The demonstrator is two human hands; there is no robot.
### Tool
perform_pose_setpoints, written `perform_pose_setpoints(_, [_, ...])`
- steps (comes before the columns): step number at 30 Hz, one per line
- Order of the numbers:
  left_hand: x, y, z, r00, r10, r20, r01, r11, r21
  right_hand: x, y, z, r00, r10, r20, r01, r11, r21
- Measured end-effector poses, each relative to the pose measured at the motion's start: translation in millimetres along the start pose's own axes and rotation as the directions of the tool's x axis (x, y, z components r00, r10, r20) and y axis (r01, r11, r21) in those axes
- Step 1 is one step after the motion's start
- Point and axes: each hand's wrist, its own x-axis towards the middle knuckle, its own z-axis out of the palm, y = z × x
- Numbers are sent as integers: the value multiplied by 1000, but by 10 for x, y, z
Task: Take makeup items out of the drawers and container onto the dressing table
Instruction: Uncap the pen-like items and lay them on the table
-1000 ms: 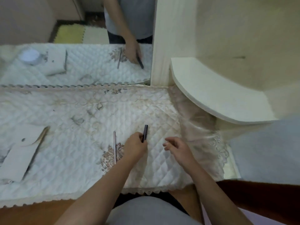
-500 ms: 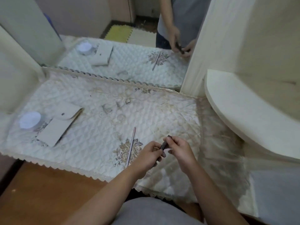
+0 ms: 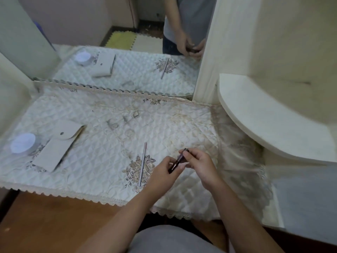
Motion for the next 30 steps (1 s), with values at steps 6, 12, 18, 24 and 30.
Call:
perform_pose_setpoints(6, [25, -108, -25, 984, -115, 136, 110, 993, 42, 38, 13, -115, 982, 39, -182, -21, 995, 102])
perform_pose_setpoints(12, [130, -230, -137, 966, -258, 22, 258, 956, -136, 223, 111, -271, 951, 112, -287, -99, 993, 58])
perform_pose_setpoints(18, [372, -209, -187, 972, -196, -129, 209, 973, 93, 483, 380, -343, 938, 172, -300, -229, 959, -165])
perform_pose_setpoints(24, [614, -197, -70, 970, -182, -158, 217, 946, 240, 620, 453, -314, 951, 135, -278, -254, 855, -453])
perform_pose_setpoints(30, [596, -258, -18, 976, -130, -173, 187, 909, 372, 587, 421, -316, 963, 105, -249, -230, 803, -550])
